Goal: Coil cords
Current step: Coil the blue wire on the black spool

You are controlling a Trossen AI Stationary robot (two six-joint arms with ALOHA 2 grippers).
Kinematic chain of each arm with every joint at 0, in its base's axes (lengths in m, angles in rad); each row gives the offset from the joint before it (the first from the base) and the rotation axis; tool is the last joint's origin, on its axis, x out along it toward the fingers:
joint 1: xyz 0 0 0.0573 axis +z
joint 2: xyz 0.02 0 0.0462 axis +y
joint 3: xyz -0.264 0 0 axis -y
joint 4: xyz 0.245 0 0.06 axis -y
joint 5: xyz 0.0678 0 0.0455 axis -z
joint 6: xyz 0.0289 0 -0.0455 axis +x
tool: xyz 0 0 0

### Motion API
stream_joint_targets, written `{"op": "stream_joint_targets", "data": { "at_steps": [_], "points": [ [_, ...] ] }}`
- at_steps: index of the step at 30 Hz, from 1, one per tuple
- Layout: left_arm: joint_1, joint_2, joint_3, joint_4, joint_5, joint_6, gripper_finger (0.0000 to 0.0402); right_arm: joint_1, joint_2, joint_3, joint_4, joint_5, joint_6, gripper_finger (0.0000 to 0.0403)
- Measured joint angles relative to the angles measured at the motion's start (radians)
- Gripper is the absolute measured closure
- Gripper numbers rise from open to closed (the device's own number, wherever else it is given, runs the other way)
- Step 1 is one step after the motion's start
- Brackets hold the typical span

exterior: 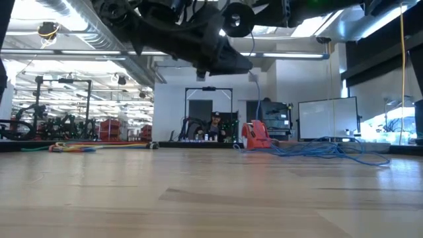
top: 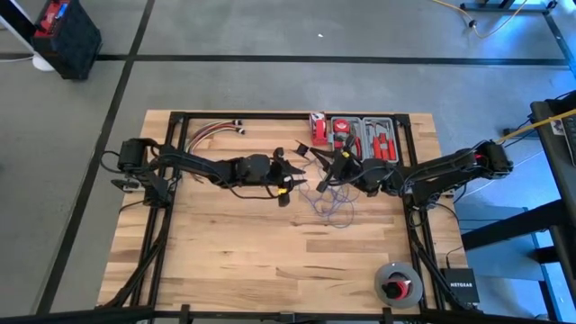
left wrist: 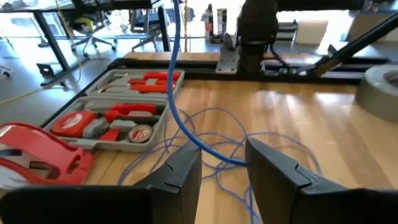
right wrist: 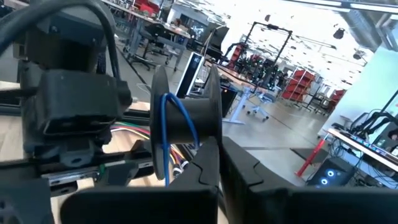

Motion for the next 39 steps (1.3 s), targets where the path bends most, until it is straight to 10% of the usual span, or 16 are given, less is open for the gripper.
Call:
{"op": "stream_joint_targets", "data": {
  "at_steps": [8,17,27,39],
  "points": [
    [0.001,-0.001,0.0,-0.042,-0.014,0.077,0.0392,0.001,0.0,0.0,0.001,-0.007,0.012,0.0401],
    [0.005,-0.222,-0.002,-0.439,-0.326,0.136,0.0398,0.069,-0.032,0.001,-0.059,-0.01,-0.012,0.04],
    [-0.004,-0.503,-0.001,-0.545,-0.176,0.003,0.04,0.079,-0.008,0.001,-0.15,0.053,-0.028,0.0401],
    [-0.06,-0.393,-0.001,-0.239,-0.065,-0.093,0.0401,0.005,0.077,0.002,-0.103,0.041,0.0,0.0401]
  ]
}}
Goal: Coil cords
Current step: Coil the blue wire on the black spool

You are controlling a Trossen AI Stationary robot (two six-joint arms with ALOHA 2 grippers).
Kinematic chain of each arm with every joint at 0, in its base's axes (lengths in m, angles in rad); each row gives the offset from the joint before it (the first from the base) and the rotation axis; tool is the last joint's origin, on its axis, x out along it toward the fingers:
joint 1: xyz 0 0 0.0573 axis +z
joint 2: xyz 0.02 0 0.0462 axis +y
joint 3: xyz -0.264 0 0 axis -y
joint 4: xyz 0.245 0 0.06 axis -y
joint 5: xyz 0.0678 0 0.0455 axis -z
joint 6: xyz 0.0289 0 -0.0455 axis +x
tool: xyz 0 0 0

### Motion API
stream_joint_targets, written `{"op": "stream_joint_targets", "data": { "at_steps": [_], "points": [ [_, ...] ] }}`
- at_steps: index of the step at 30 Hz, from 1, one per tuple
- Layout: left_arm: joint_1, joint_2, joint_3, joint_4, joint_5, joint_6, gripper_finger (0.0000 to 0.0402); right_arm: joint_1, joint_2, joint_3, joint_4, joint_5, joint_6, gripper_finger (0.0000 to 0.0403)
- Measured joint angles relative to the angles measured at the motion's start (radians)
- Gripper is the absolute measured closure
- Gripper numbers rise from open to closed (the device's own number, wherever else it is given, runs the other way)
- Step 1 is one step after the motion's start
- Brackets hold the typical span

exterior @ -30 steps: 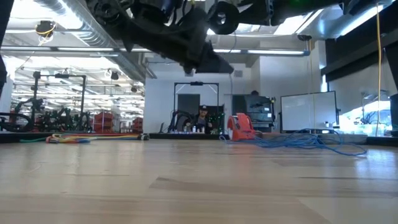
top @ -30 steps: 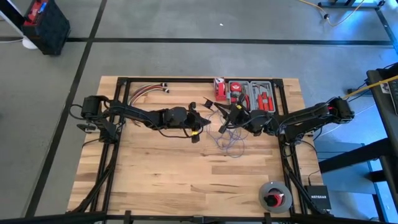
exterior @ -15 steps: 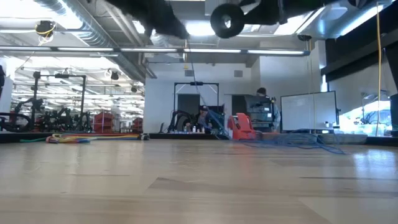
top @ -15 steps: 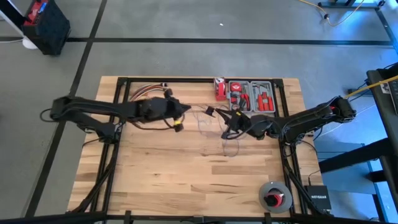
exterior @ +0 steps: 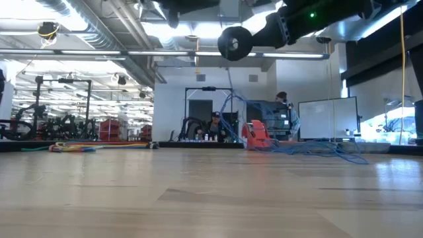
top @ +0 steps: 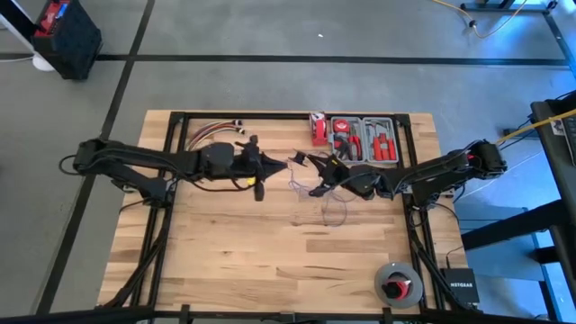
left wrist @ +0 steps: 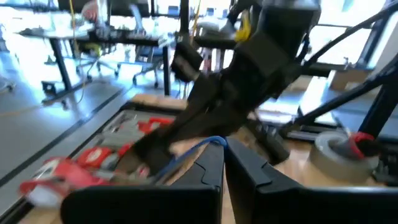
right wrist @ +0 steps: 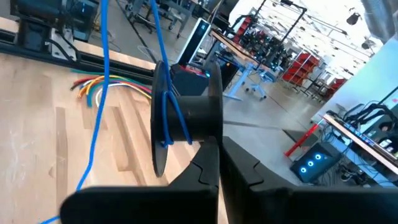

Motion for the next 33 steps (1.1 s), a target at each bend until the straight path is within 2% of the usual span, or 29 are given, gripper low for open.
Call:
{"op": "stream_joint_targets", "data": {
  "at_steps": [7,15,22,26,33],
  "points": [
    [-0.004,0.162,0.008,0.23,0.016,-0.008,0.0401,-0.001,0.016,-0.001,0.052,-0.012,0.008,0.0401],
    [-0.017,0.324,0.076,0.228,0.053,0.003,0.0401,0.003,0.016,-0.001,0.132,-0.049,0.035,0.0401],
    [-0.013,0.329,0.082,0.131,0.039,0.014,0.0401,0.003,0.016,-0.002,0.164,-0.089,0.075,0.0401],
    [-0.013,0.326,0.083,0.05,-0.023,0.035,0.0401,0.003,-0.011,-0.004,0.19,-0.127,0.08,0.0401],
    [-0.015,0.323,0.081,0.038,-0.048,0.078,0.04,0.003,-0.091,-0.005,0.189,-0.146,0.082,0.0402]
  ]
}}
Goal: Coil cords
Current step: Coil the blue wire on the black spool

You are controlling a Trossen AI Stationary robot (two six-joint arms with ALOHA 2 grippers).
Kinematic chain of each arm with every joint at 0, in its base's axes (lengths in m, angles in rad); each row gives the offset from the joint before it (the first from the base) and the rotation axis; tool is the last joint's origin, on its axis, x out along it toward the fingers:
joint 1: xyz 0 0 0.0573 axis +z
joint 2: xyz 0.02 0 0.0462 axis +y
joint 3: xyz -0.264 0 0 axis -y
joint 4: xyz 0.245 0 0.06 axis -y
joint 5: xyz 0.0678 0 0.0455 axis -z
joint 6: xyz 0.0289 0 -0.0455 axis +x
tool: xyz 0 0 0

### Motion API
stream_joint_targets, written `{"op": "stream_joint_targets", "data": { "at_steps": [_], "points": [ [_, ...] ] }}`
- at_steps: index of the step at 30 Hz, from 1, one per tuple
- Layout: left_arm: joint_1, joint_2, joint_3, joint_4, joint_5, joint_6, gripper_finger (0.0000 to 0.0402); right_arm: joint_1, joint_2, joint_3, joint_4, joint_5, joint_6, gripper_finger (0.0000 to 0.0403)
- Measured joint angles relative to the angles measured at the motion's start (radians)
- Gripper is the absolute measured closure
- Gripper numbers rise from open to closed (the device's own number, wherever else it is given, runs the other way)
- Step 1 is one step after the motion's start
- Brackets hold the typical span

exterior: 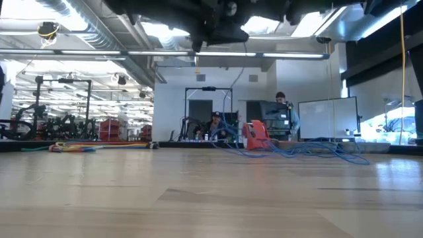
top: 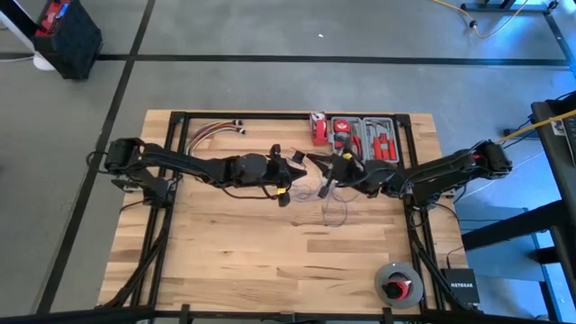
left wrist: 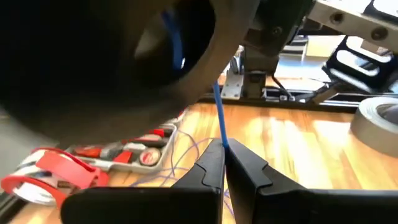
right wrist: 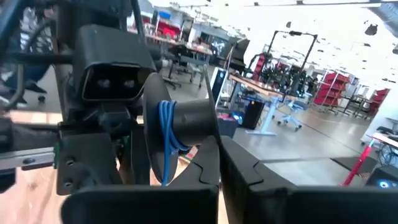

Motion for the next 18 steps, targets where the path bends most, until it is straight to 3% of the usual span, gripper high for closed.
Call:
{"op": "stream_joint_targets", "data": {
  "at_steps": [18],
  "points": [
    [0.0,0.005,-0.006,0.012,0.005,0.016,0.04,-0.001,-0.056,0.184,-0.063,-0.024,-0.088,0.0402]
  ]
}}
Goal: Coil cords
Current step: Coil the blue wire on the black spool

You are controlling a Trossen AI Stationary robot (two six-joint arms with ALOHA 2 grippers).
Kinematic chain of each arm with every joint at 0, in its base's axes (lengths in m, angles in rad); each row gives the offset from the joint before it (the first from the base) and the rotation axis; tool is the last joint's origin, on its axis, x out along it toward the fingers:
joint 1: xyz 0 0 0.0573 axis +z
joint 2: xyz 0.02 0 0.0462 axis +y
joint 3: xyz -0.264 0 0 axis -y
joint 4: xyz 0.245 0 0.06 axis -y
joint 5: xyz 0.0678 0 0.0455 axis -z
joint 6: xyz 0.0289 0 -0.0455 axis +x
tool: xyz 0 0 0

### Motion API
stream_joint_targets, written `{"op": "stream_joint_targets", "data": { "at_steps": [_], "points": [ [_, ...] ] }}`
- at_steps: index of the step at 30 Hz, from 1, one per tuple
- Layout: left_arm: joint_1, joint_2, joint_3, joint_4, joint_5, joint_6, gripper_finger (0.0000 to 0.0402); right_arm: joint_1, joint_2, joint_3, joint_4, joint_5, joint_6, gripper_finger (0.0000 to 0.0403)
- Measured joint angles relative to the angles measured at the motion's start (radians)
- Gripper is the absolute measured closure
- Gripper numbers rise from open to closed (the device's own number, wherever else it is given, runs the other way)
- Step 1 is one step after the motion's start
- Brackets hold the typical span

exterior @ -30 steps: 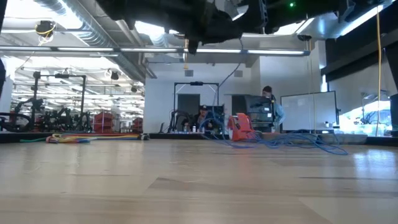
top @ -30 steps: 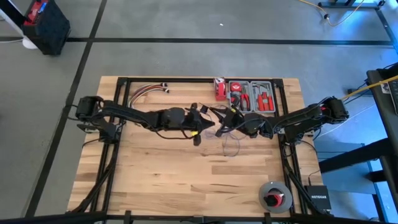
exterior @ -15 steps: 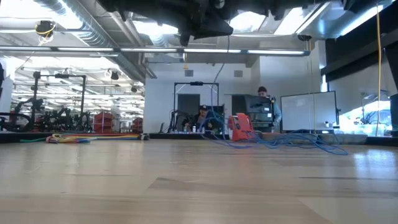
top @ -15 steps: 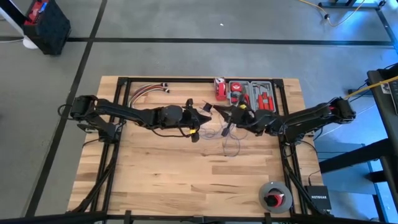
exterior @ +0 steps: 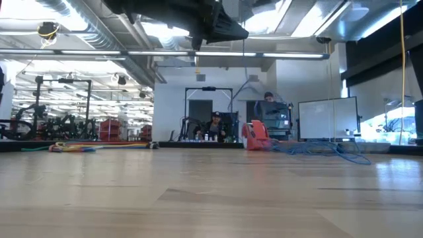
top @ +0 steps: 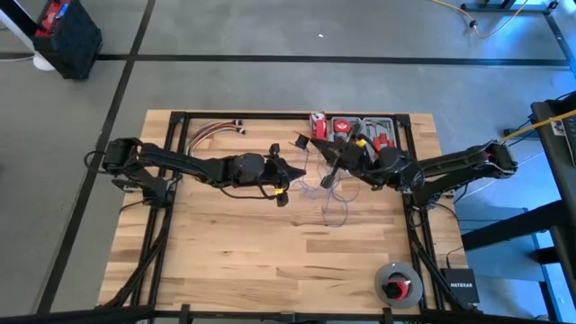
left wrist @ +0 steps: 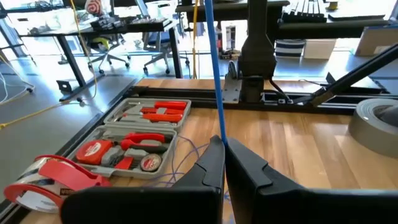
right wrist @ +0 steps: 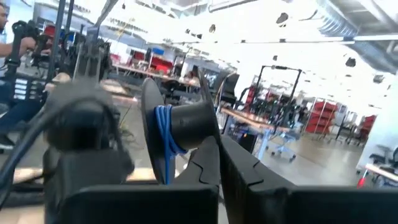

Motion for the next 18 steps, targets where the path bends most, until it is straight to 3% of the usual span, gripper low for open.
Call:
{"op": "stream_joint_targets", "data": {
  "at_steps": [10,18],
  "points": [
    [0.0,-0.013,-0.001,-0.081,-0.007,0.052,0.04,0.042,0.0,0.13,-0.237,0.016,-0.013,0.0402],
    [0.037,-0.189,-0.008,-0.352,-0.117,0.067,0.04,0.18,-0.003,0.149,-0.496,0.16,0.034,0.0402]
  ]
}}
